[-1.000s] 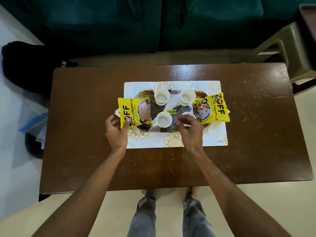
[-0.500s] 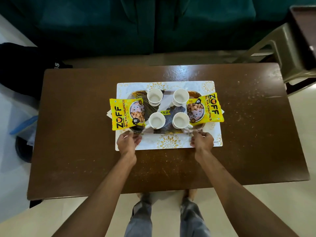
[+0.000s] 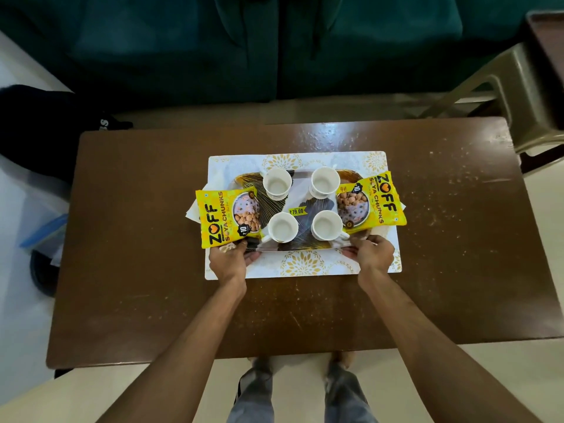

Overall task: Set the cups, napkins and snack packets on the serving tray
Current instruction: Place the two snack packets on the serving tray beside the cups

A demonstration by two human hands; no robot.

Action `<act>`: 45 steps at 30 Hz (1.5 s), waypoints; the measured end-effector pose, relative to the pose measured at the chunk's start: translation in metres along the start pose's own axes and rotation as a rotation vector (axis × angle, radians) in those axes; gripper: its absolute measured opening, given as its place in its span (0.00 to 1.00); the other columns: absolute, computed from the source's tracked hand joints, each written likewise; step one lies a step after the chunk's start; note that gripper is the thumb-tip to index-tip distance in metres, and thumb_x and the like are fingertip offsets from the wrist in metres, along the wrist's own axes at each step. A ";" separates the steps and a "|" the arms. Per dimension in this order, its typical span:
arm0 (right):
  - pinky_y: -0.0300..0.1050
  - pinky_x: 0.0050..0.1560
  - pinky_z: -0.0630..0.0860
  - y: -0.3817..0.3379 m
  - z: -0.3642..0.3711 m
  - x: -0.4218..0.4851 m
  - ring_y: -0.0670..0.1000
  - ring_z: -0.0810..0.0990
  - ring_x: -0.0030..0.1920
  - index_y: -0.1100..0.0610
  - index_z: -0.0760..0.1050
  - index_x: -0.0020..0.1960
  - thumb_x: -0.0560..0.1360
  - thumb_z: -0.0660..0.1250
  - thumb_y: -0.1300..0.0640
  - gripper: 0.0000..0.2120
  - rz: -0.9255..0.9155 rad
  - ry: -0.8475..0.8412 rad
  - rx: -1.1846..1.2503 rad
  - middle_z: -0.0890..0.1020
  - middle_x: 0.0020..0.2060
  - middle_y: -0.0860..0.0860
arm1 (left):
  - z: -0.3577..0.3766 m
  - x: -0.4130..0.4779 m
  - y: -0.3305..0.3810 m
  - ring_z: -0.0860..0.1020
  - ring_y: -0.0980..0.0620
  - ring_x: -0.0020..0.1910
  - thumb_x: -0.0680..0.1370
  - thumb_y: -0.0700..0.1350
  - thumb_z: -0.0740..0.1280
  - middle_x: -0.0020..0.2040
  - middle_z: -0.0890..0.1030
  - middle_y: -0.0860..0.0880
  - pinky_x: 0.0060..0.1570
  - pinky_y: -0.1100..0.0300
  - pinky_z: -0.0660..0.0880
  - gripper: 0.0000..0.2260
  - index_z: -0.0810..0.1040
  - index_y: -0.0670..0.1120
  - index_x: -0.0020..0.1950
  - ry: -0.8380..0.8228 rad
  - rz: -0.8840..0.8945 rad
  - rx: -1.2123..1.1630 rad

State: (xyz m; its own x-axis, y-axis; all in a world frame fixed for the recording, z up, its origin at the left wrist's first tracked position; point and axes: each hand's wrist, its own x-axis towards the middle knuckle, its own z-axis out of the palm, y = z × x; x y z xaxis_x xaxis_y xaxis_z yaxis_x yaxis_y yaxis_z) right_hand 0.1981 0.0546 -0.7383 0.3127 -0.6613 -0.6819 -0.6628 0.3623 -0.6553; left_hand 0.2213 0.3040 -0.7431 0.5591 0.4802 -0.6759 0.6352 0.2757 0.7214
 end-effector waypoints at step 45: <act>0.64 0.46 0.81 0.024 -0.003 -0.024 0.56 0.83 0.45 0.49 0.74 0.47 0.77 0.69 0.48 0.07 -0.457 0.274 -0.225 0.79 0.41 0.42 | -0.059 0.102 0.055 0.84 0.50 0.48 0.78 0.33 0.68 0.53 0.86 0.44 0.43 0.66 0.78 0.13 0.83 0.42 0.60 -0.097 0.558 0.731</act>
State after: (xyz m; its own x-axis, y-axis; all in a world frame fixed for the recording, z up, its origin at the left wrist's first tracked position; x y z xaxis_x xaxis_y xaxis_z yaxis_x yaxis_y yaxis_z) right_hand 0.1725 0.0770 -0.7364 0.4332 -0.8747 -0.2173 -0.6400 -0.1287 -0.7576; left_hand 0.2820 0.4172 -0.7638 0.9066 0.3043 -0.2923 0.4201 -0.5850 0.6937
